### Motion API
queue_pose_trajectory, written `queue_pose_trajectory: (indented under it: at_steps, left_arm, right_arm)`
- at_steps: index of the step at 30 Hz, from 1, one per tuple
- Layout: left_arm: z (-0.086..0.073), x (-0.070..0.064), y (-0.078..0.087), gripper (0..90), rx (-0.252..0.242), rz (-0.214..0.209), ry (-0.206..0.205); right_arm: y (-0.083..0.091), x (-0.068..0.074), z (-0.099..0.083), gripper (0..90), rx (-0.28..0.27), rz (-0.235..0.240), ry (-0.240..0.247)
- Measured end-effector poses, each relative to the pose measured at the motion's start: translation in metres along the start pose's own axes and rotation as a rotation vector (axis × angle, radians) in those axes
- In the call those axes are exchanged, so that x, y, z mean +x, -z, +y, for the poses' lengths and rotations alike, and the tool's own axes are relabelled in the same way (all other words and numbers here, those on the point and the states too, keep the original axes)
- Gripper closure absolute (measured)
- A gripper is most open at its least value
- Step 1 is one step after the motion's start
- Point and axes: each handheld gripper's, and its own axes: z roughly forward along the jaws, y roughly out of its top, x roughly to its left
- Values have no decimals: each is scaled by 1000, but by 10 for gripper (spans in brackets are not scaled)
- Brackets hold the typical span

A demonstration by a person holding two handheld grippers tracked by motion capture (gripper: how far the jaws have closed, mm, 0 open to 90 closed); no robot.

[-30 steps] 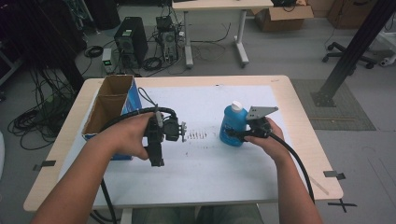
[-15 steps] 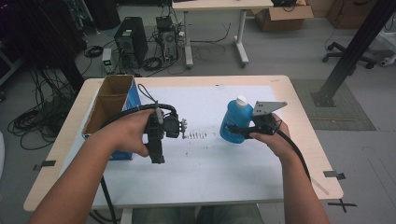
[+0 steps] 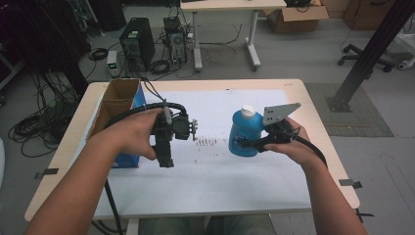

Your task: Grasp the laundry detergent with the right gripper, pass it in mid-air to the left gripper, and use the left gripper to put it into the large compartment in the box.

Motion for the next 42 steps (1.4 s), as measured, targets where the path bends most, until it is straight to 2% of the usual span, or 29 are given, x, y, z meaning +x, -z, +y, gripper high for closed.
queue_pose_trajectory:
  at_steps: [6,9,14,21,33,42]
  left_arm:
    - [4,1,6,4,2,-5,-5]
    - [6,2,11,4,-1,-5,-10]
    - [10,3,14,4,-4,-16,-25]
    - [14,4,16,4,-7,-21,-25]
    - [22,2,20,4,-16,-30,-39]
    - [28,-1,22,4,-15,-33,-51]
  right_arm:
    - [-2,10,7,455,-1,37,27]
    - [-9,19,12,455,25,62,55]
    - [-19,27,14,453,26,94,64]
    - [-29,33,15,454,22,116,80]
    - [-67,44,15,453,21,198,81]
    - [-89,48,23,454,8,207,87]
